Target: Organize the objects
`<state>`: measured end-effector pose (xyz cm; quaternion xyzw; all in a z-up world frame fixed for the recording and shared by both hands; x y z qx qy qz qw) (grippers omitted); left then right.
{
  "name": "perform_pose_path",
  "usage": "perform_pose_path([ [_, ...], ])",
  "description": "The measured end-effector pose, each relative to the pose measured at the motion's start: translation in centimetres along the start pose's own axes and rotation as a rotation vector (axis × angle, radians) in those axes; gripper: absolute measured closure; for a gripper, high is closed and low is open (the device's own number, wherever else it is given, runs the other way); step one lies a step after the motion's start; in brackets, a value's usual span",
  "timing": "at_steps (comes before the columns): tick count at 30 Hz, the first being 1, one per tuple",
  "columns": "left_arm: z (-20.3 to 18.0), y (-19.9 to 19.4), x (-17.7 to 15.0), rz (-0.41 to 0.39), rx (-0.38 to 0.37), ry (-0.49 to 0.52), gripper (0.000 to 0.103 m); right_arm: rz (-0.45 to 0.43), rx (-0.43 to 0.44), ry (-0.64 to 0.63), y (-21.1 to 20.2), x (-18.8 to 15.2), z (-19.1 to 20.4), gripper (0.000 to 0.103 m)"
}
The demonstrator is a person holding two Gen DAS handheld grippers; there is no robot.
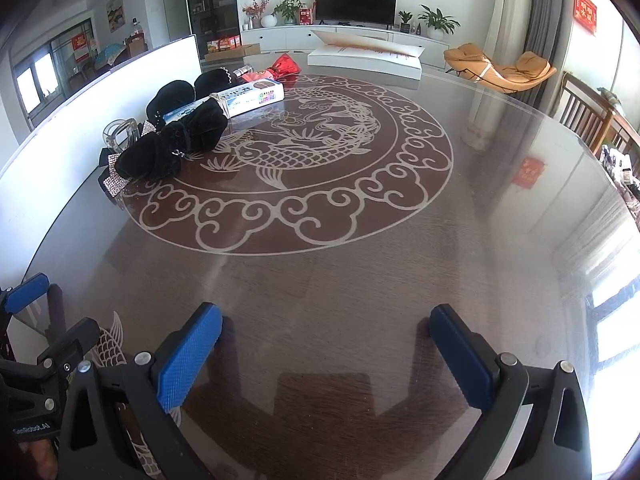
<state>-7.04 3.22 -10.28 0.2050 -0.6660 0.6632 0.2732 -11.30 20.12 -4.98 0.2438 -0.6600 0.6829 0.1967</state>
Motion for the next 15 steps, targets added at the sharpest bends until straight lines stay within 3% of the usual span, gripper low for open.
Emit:
perform_pose_path([
  [15, 0.03, -0.07, -0.08, -0.005, -0.012, 0.014, 0.0, 0.0, 0.0, 0.0, -0.01, -0.03, -0.03, 0.0],
])
Point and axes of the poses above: each gripper's, at about its wrist camera, not at the fingertips, and y roughly the way its jaws point, z to its left, x to its top, the point moved 5 cm from there along y, roughly the way its jaws point, and after that the axes turned 2 degrees about y, right-handed, at the moved point
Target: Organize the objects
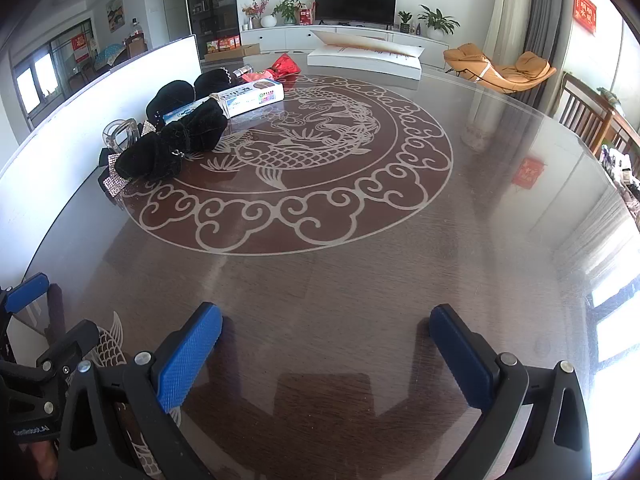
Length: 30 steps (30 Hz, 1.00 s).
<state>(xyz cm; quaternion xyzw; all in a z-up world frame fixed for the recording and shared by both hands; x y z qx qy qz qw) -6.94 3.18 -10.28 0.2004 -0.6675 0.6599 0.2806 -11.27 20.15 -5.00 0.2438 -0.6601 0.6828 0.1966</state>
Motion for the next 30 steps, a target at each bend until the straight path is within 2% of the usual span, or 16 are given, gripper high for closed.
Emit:
perform_pose_path([
  [13, 1.0, -0.1, -0.1, 0.001, 0.007, -0.011, 0.0, 0.003, 0.001, -0.002, 0.0, 0.0, -0.1, 0.0],
  [16, 1.5, -0.1, -0.1, -0.006, 0.011, -0.017, 0.0, 0.047, 0.027, -0.035, 0.4, 0.6, 0.2, 0.0],
  [19, 1.5, 0.0, -0.2, -0.012, 0.012, -0.017, 0.0, 0.095, 0.08, -0.028, 1.3, 2.6, 0.9, 0.001],
  [23, 1.7, 0.1, -0.2, -0.018, 0.012, -0.017, 0.0, 0.044, 0.164, 0.003, 1.3, 7.7, 3.9, 0.002],
  [26, 1.6, 0.1, -0.3, -0.018, 0.012, -0.017, 0.0, 0.042, 0.239, 0.05, 2.6, 11.6, 7.0, 0.008],
  [30, 1.7, 0.1, -0.3, -0.018, 0.01, -0.016, 0.0, 0.116, 0.238, 0.074, 6.6, 14.0, 10.0, 0.015],
])
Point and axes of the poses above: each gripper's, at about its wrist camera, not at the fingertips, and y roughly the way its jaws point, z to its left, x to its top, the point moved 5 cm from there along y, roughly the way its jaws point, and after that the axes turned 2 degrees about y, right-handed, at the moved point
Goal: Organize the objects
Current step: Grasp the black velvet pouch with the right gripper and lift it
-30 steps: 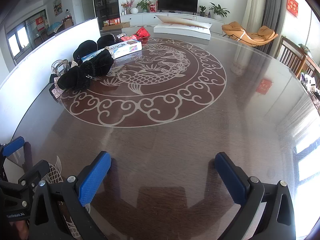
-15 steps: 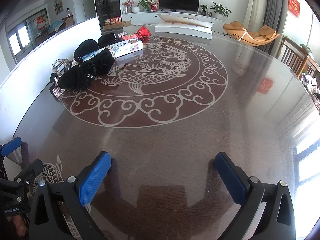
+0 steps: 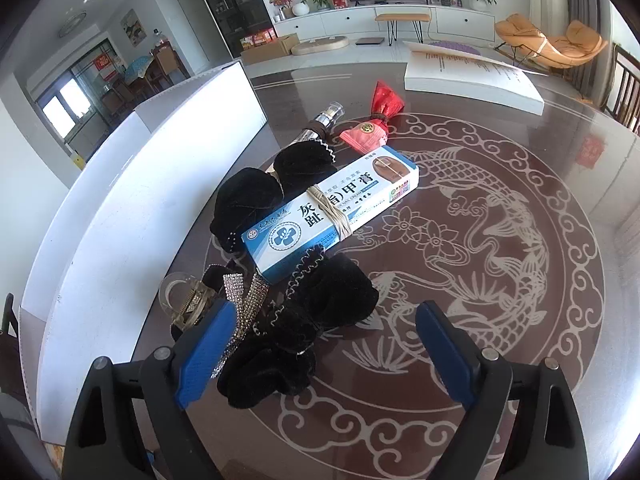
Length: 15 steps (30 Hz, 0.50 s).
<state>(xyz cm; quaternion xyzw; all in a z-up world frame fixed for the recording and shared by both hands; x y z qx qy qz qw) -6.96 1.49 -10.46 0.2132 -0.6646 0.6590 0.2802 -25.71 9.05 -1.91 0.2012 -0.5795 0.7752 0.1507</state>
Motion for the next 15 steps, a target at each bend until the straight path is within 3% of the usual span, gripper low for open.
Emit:
perform_pose_path([
  [2, 0.1, 0.0, 0.0, 0.001, -0.003, 0.002, 0.0, 0.055, 0.01, 0.019, 1.8, -0.1, 0.2, 0.029],
  [4, 0.1, 0.0, 0.0, 0.001, -0.003, 0.002, 0.0, 0.036, 0.002, 0.002, 1.7, -0.4, 0.1, 0.05],
  [10, 0.4, 0.2, 0.1, 0.003, 0.0, -0.002, 0.0, 0.001, -0.064, -0.063, -2.0, -3.9, -3.7, 0.054],
  [15, 0.4, 0.4, 0.2, 0.0, 0.003, -0.005, 0.0, -0.049, -0.184, -0.127, -6.2, -7.6, -8.4, 0.054],
])
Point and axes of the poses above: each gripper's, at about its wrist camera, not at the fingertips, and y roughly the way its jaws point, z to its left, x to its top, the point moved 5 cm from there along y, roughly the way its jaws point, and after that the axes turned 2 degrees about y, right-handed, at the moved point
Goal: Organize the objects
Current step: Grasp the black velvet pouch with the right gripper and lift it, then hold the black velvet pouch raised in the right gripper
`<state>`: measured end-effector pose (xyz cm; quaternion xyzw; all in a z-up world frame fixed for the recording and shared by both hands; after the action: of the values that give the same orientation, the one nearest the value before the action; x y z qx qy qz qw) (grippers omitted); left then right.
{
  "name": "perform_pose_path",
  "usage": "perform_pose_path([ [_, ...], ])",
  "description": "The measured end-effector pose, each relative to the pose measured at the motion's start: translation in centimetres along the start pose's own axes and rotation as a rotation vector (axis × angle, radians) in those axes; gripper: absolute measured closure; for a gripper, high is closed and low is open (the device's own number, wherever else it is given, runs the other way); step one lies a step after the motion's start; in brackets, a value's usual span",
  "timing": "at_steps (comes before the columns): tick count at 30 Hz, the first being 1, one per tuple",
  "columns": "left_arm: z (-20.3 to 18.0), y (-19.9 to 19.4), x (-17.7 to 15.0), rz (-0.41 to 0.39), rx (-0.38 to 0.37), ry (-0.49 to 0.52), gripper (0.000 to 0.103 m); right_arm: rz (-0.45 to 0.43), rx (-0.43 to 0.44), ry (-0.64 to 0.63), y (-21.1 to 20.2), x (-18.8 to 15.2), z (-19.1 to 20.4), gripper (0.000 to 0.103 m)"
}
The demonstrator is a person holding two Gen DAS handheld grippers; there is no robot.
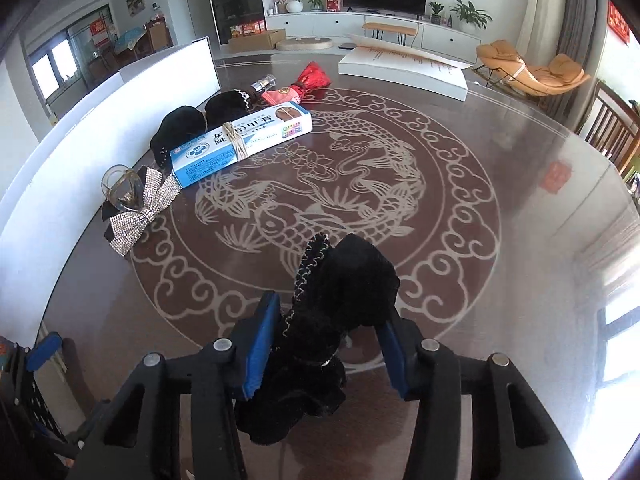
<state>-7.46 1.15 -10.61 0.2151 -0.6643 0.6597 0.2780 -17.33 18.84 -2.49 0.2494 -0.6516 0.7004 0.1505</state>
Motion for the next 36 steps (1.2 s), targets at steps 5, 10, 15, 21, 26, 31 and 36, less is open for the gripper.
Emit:
perform_pose_path([
  [5, -0.1, 0.0, 0.0, -0.001, 0.0, 0.0, 0.0, -0.033, -0.041, 0.001, -1.5, -1.7, -2.4, 0.048],
  [10, -0.1, 0.0, 0.0, -0.001, 0.0, 0.0, 0.0, -0.035, -0.025, 0.022, 0.2, -1.6, -2.3, 0.031],
  [15, -0.2, 0.1, 0.0, 0.003, -0.004, 0.003, 0.0, -0.04, -0.032, 0.021, 1.2, -1.8, -1.7, 0.02],
  [21, -0.2, 0.2, 0.1, 0.012, -0.007, 0.008, 0.0, -0.047, -0.045, 0.039, 1.4, -2.4, -1.8, 0.003],
  [26, -0.2, 0.2, 0.1, 0.016, -0.007, 0.009, 0.0, -0.041, -0.048, 0.04, 1.6, -2.2, -1.9, 0.0],
  [31, -0.3, 0.3, 0.2, 0.017, -0.007, 0.009, 0.0, -0.041, -0.048, 0.04, 1.6, -2.3, -1.8, 0.0],
  [36, -0.3, 0.3, 0.2, 0.018, -0.008, 0.009, 0.0, -0.041, -0.048, 0.04, 1.7, -2.3, -1.8, 0.0],
])
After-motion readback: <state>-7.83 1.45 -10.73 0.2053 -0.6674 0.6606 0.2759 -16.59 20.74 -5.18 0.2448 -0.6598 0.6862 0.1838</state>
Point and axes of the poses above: each gripper's, at about its wrist camera, not at the fingertips, and y roughly the way its jaws point, z to its left, x to its top, the point moved 5 cm from there along y, roughly the way its jaws point, and after that the axes turned 2 degrees about y, right-handed, at the moved point
